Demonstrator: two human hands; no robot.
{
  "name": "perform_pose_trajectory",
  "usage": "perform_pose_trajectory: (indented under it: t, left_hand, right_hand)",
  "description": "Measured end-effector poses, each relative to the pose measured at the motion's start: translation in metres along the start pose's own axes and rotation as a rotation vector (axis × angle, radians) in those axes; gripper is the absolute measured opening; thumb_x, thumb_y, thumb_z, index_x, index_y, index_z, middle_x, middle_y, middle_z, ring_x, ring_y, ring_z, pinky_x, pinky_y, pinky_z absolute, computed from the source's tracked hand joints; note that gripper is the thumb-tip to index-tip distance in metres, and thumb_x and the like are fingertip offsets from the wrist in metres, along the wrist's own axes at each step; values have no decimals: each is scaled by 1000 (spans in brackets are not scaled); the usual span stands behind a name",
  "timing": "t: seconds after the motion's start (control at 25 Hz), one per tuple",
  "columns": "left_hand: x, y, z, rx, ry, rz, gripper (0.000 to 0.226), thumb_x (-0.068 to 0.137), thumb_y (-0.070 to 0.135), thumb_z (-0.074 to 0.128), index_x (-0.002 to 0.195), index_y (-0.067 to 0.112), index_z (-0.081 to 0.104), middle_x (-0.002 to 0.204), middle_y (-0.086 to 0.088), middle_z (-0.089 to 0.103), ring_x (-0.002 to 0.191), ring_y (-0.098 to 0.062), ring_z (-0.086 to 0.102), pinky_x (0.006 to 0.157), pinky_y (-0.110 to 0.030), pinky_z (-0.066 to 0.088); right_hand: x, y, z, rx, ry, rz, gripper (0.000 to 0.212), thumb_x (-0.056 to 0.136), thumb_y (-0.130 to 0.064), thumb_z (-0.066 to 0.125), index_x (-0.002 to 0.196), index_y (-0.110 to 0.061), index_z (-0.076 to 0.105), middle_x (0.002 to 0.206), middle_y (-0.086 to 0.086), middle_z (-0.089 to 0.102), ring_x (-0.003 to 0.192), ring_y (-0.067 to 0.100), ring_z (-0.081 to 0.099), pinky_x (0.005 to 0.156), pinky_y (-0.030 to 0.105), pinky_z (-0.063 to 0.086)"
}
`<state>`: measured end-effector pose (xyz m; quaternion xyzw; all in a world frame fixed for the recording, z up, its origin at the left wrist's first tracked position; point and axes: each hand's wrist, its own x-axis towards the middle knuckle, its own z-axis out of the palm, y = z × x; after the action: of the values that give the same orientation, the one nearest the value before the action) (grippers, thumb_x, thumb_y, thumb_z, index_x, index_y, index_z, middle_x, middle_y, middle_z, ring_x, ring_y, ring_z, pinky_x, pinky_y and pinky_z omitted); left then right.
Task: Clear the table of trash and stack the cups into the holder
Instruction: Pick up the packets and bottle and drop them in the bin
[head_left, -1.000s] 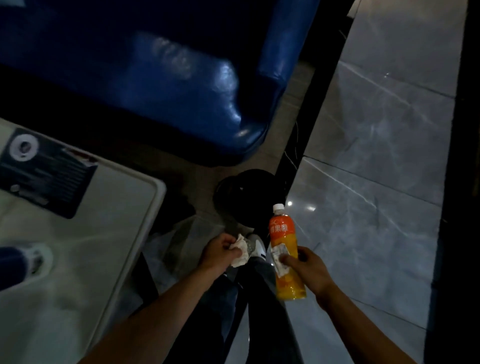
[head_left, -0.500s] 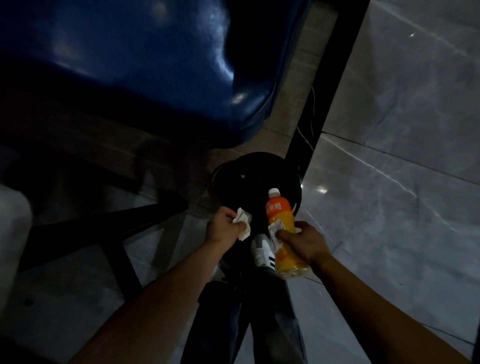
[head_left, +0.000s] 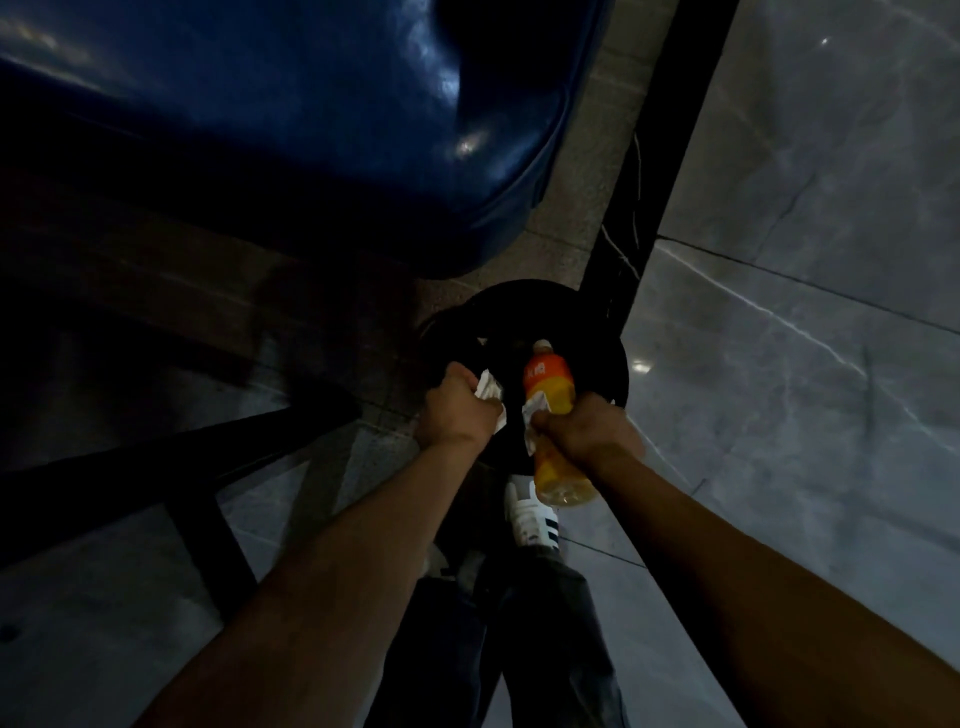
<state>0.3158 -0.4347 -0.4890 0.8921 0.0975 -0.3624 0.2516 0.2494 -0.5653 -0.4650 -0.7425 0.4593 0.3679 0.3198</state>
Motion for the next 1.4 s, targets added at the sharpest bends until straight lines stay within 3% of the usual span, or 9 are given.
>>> perform_pose_trajectory:
  t: [0.32,0.4,0.52,0.68,0.92,1.04,1.16,1.28,1.4]
  left_hand:
    - [6,-7,7,-74,-55,-24,25,82,23,71,93,16,49,102,-15,67,95,-34,64,81,-41,55]
    - [0,-8,1,-89,-91,-36,26,83,25,69,100,18,50,104,-14,68,96,-31,64,84,-40,54]
    - [-17,-10,-14,-85,-123,-42,20,82,26,68,89,26,49,101,-11,69,95,-30,65,84,-39,54]
    - [-63,-4,-56,-68,-195,-26,23,80,24,69,73,30,48,103,-9,68,98,-29,63,82,-29,48]
    - [-164,26,-142,106,-225,102,19,80,35,60,69,35,44,90,0,64,93,-24,63,81,-34,49]
    - [-227,46,-192,209,-225,201,8,80,40,52,83,33,52,96,1,63,97,-25,62,77,-31,43]
    - [-280,56,-229,222,-177,278,28,84,39,54,106,23,60,111,-5,70,106,-27,63,86,-34,48]
    - [-333,58,-259,108,-144,303,27,87,39,57,106,21,61,103,-6,72,98,-23,65,87,-39,53]
    - [-373,51,-281,-31,-79,307,27,86,42,61,104,22,62,100,0,72,95,-16,66,85,-33,52]
  right_hand:
    - [13,-4,1,28,11,-39,66,84,-59,58,132,-16,48,126,16,60,113,35,59,94,47,50]
    - [4,-5,-5,56,-26,-82,60,87,-57,55,130,-16,52,125,16,61,113,35,59,95,47,50]
    - [-22,-2,-16,-12,-91,-152,45,92,-46,51,126,-17,57,122,15,64,111,31,60,91,38,50]
    - [-86,-3,-41,-153,-157,-249,42,94,-39,51,129,-17,56,125,14,62,113,29,58,91,37,48]
    - [-208,-14,-104,-217,-108,-351,43,93,-39,52,130,-20,54,127,13,61,114,29,59,94,41,50]
    - [-274,-15,-142,-202,-58,-429,43,92,-40,52,131,-22,54,126,10,63,112,25,60,88,33,50]
    - [-327,-11,-172,-204,-3,-500,40,93,-39,52,129,-24,57,125,6,65,111,21,61,82,28,46]
    - [-379,-3,-195,-231,37,-561,38,91,-38,53,127,-25,58,123,3,67,110,20,62,88,33,51]
    - [-417,4,-211,-241,81,-657,34,93,-37,54,125,-27,60,121,1,67,107,18,62,88,33,50]
